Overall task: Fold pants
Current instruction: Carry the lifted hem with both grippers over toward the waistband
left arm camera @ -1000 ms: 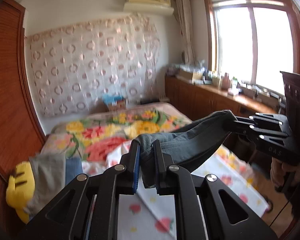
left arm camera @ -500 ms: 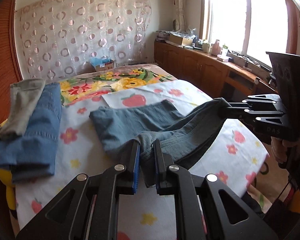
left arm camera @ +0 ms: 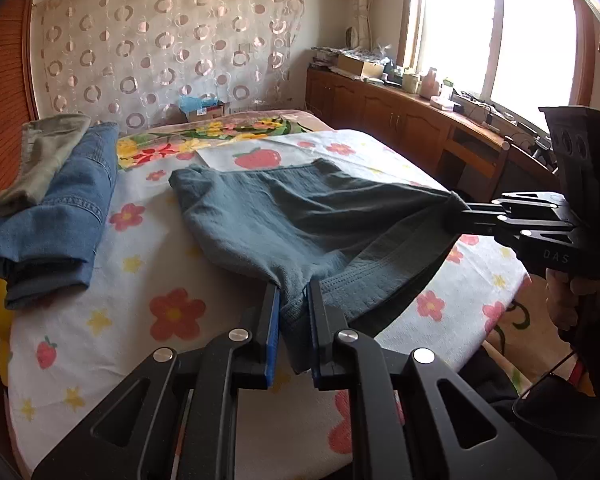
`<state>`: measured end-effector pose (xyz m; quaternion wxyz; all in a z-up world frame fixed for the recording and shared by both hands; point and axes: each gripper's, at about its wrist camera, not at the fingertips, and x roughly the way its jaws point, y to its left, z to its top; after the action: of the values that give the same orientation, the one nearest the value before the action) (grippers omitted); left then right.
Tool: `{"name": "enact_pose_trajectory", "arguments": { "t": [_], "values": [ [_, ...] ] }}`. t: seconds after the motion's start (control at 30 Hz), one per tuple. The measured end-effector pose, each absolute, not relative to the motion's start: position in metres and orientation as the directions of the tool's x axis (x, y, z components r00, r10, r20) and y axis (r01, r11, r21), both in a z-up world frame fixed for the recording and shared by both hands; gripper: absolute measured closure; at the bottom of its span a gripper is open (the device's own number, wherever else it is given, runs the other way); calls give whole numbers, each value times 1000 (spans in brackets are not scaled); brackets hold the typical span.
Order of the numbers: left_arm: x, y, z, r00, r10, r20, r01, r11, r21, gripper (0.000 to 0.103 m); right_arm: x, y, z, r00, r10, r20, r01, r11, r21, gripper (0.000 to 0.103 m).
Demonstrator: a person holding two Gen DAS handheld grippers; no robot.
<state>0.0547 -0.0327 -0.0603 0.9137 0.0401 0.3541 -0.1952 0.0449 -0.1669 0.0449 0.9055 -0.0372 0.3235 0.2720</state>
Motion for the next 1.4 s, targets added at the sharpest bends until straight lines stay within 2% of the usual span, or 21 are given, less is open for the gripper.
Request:
{"name": "enact_pose_trajectory", "arguments": {
  "t": [0.57,0.97,1.4],
  "values": [
    [37,-38,-62,657,-344,-671,404,912,-72,89,31,-176,35,629,474,-617,-493,856,155,93],
    [11,-34,-36,676,-377,-633,437,897,-68,89,7,-176,48,633,497,-594,-520,841,150,93],
    [83,-32,-34,690,-326,-646,397,917,-39,89,69,-168,49,678,470,-565,-467,869,163,93]
  ]
}}
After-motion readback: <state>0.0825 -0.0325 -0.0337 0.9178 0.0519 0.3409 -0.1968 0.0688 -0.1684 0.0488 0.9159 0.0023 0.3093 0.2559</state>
